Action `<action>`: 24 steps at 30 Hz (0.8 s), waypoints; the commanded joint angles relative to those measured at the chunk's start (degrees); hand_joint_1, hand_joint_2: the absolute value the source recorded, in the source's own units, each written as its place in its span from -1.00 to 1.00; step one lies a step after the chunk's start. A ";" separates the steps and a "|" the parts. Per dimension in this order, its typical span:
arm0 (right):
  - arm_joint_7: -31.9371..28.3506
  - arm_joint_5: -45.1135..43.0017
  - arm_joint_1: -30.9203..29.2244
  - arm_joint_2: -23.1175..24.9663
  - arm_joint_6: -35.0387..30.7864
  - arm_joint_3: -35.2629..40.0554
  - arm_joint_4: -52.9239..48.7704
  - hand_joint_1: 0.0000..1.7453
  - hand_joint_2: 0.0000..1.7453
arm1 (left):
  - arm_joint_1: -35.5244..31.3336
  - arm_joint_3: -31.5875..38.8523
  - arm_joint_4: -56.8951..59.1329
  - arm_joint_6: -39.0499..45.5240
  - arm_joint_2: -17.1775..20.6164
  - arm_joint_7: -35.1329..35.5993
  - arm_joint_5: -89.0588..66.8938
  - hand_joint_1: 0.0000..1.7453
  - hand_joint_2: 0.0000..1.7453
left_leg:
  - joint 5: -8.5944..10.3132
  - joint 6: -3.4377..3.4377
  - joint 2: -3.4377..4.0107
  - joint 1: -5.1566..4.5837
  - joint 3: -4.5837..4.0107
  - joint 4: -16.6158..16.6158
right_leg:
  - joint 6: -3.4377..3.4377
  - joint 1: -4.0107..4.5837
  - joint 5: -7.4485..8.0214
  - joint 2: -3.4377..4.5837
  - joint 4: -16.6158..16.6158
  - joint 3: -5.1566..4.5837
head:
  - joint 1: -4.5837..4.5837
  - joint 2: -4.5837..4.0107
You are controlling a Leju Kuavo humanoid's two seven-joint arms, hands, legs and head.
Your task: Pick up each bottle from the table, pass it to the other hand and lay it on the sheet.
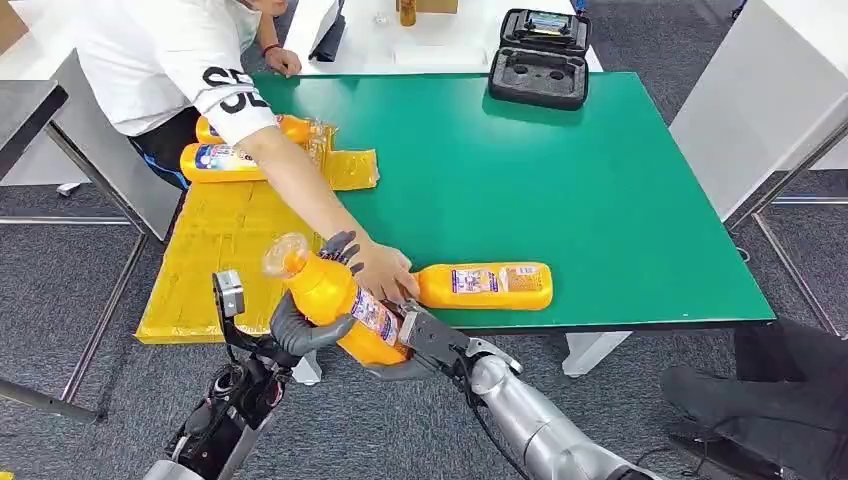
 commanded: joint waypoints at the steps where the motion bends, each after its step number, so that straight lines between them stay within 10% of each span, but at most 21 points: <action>1: 0.02 0.41 -1.66 -0.66 -0.52 1.74 3.45 0.86 1.00 | -1.96 -0.94 4.02 -6.27 1.42 1.87 2.71 1.00 1.00 | -0.03 -0.11 0.01 0.07 0.15 -0.04 | -0.10 0.08 -0.03 0.00 -0.05 0.16 | 0.00 0.00; 11: 0.02 0.77 -1.37 -0.54 -2.15 0.77 3.80 0.72 1.00 | -3.35 -3.30 7.80 -6.78 1.57 2.97 2.00 1.00 1.00 | -0.04 -0.12 -0.02 0.09 0.16 -0.01 | -0.11 0.10 -0.03 -0.04 -0.05 0.18 | 0.00 0.00; 12: 0.02 0.69 -1.29 -0.48 -2.24 0.52 3.64 0.54 1.00 | -3.22 -3.18 7.54 -6.31 1.59 2.89 1.82 1.00 1.00 | -0.02 -0.09 -0.04 0.07 0.11 0.00 | -0.09 0.07 -0.03 -0.05 -0.03 0.13 | 0.00 0.00; 14: 0.02 0.30 -1.22 -0.30 -2.55 -0.24 3.66 -1.00 1.00 | -3.06 -2.88 7.06 -5.25 1.64 2.90 1.45 1.00 1.00 | -0.04 -0.11 -0.02 0.08 0.14 0.00 | -0.11 0.08 -0.04 -0.03 -0.03 0.15 | 0.00 0.00; 16: 0.02 -0.51 -1.33 0.08 -2.81 -1.41 4.13 -1.00 1.00 | -2.90 -2.75 6.67 -4.87 1.71 2.90 1.25 1.00 1.00 | -0.01 -0.06 -0.01 0.04 0.07 -0.02 | -0.06 0.04 -0.01 -0.02 -0.03 0.08 | 0.00 0.00; 17: 0.02 -1.01 -1.45 0.22 -2.36 -2.05 4.13 -1.00 -1.00 | -2.64 -2.61 6.08 -4.46 1.77 2.93 1.08 1.00 1.00 | -0.04 -0.11 -0.01 0.07 0.16 -0.03 | -0.10 0.08 -0.03 -0.02 -0.05 0.17 | 0.00 0.00; 24: 0.02 -3.56 -0.82 0.00 -0.13 -5.04 1.26 -1.00 -1.00 | -2.74 -1.56 5.08 -2.47 1.96 3.38 0.21 1.00 1.00 | -0.03 -0.10 0.00 0.06 0.07 0.00 | -0.09 0.06 -0.03 -0.01 0.00 0.08 | 0.02 0.00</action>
